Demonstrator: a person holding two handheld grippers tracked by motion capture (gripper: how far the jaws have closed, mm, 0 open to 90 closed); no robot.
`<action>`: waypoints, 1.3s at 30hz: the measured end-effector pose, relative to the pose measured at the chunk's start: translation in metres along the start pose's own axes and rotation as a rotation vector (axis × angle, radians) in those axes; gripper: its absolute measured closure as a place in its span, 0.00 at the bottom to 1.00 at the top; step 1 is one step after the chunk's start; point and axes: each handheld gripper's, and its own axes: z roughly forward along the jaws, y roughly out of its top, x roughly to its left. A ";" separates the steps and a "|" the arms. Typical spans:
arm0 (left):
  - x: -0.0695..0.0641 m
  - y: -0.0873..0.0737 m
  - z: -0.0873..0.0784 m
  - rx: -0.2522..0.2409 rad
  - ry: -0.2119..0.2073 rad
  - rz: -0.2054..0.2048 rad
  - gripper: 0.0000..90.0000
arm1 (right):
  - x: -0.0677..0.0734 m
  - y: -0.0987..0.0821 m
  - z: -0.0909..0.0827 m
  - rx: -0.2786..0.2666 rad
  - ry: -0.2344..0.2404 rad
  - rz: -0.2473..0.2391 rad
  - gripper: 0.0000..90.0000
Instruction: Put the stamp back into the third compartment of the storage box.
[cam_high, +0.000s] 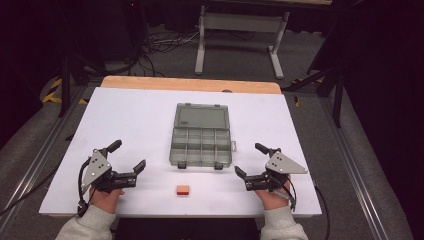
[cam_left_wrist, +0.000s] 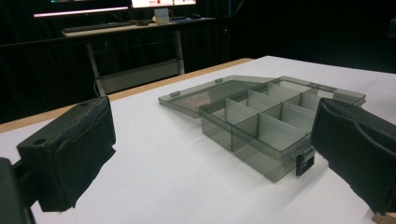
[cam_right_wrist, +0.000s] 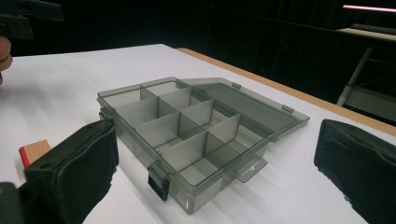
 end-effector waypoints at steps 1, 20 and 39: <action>0.000 0.000 0.000 0.000 0.000 0.000 0.01 | 0.000 0.000 0.000 -0.007 0.000 0.001 0.01; 0.000 0.000 0.000 0.000 0.001 0.002 0.01 | 0.002 0.000 0.003 -0.004 0.025 0.004 0.02; 0.000 0.001 0.000 0.001 0.001 0.005 0.01 | 0.002 0.013 0.009 -0.004 0.070 0.004 0.03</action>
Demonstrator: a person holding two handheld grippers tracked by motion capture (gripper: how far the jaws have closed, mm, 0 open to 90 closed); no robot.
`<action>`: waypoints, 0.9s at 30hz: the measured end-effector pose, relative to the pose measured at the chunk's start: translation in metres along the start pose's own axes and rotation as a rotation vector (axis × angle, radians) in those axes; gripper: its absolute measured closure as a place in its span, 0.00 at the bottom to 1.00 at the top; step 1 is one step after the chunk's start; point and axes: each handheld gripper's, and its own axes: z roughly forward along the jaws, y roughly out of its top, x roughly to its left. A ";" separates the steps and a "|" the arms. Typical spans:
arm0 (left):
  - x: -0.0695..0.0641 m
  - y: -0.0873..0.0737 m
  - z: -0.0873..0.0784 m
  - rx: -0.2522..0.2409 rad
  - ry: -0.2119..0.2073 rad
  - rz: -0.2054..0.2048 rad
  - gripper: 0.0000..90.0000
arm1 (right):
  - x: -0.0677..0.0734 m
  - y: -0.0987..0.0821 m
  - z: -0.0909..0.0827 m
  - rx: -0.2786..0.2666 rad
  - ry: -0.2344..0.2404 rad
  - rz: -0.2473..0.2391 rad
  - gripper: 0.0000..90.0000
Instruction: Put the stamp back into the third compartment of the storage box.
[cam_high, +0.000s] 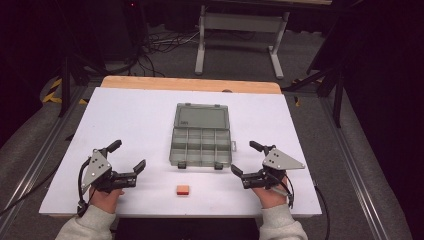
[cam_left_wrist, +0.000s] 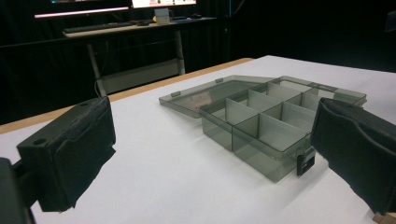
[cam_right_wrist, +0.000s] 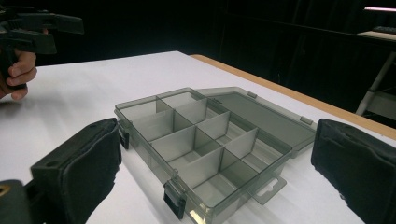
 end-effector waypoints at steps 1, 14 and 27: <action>0.000 0.000 0.000 -0.001 0.001 -0.001 0.01 | 0.000 0.003 0.002 0.003 0.006 -0.005 0.03; 0.000 0.000 0.000 0.000 0.000 -0.001 0.01 | 0.003 0.014 0.013 0.027 0.053 -0.033 0.04; 0.000 0.000 0.000 0.000 -0.001 -0.001 0.01 | 0.011 0.028 0.030 0.054 0.119 -0.059 0.06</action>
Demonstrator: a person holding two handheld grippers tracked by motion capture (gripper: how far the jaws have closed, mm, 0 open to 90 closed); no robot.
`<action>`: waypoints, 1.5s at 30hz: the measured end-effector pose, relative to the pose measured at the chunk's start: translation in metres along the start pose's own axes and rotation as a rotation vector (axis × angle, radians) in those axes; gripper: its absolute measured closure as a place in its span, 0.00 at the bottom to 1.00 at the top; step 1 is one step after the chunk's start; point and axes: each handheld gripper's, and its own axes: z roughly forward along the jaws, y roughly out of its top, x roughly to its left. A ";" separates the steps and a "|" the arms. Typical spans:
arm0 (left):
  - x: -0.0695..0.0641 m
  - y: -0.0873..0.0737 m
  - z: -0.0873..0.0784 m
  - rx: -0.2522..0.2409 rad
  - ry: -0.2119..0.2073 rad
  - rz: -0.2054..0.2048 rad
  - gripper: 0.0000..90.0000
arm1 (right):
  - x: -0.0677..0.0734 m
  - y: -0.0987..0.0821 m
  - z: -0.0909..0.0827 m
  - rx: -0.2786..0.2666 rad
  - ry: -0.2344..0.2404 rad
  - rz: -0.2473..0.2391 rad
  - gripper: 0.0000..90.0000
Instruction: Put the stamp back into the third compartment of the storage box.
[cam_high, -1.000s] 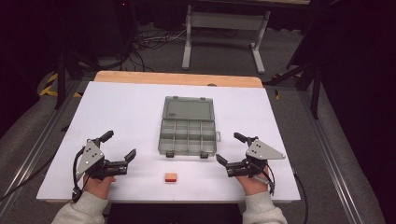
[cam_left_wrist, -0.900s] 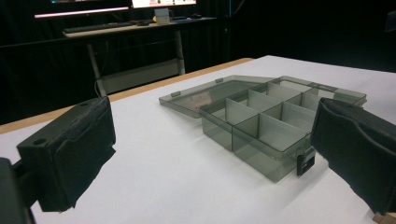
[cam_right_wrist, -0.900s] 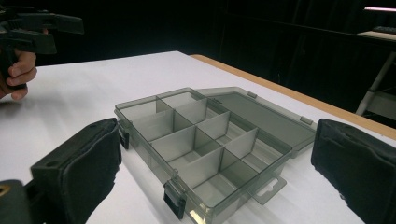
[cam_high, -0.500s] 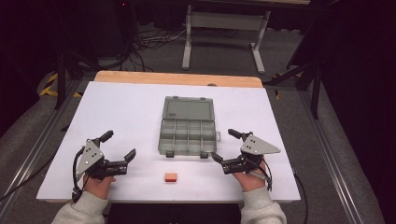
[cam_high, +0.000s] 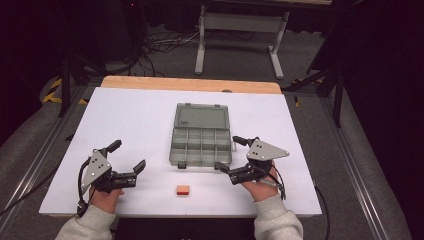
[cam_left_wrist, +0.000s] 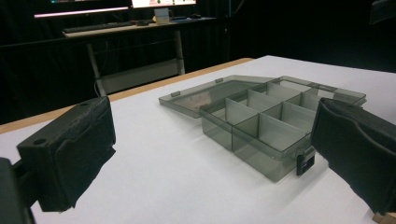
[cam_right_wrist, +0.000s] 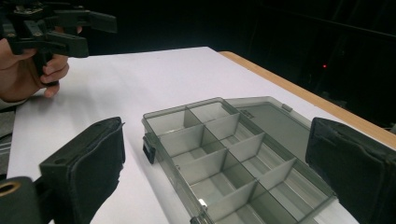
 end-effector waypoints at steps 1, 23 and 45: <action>0.000 0.000 0.000 0.000 0.000 0.000 0.01 | 0.001 0.001 0.002 0.004 0.008 -0.002 0.06; 0.000 0.000 0.000 0.001 -0.004 0.002 0.01 | 0.015 0.022 0.041 0.036 0.159 -0.026 0.08; 0.000 0.000 0.000 0.000 -0.005 0.002 0.01 | 0.031 0.032 0.074 0.112 0.273 -0.042 0.16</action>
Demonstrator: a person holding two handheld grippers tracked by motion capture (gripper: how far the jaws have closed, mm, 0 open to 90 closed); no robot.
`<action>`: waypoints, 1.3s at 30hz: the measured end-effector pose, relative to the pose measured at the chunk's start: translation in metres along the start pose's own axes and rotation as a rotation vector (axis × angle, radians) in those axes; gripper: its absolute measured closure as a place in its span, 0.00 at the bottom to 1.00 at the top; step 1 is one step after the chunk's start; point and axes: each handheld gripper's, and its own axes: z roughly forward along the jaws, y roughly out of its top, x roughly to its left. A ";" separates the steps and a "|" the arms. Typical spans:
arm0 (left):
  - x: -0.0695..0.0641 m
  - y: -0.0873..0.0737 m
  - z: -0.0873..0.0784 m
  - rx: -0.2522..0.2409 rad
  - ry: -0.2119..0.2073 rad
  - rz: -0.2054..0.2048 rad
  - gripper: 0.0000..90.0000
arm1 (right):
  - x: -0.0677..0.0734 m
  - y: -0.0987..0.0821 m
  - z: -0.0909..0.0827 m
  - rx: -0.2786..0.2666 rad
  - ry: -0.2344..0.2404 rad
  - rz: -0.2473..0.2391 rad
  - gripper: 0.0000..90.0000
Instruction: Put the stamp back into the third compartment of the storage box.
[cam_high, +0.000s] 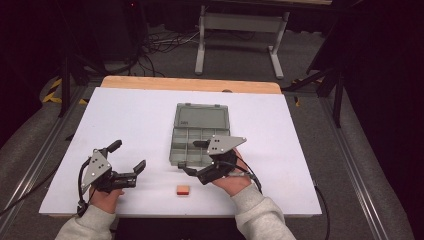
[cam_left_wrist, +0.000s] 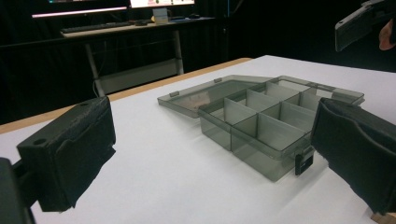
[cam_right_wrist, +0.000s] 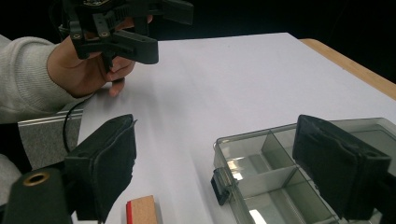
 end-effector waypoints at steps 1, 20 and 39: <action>0.000 0.000 0.000 0.000 0.000 0.000 0.01 | 0.000 0.001 0.001 0.004 0.003 0.000 0.16; 0.000 0.000 0.000 0.000 -0.001 -0.001 0.01 | 0.002 0.006 0.021 0.168 0.082 -0.046 0.18; 0.000 0.000 0.000 0.002 -0.001 0.001 0.01 | 0.007 0.001 0.041 0.379 0.184 -0.046 0.24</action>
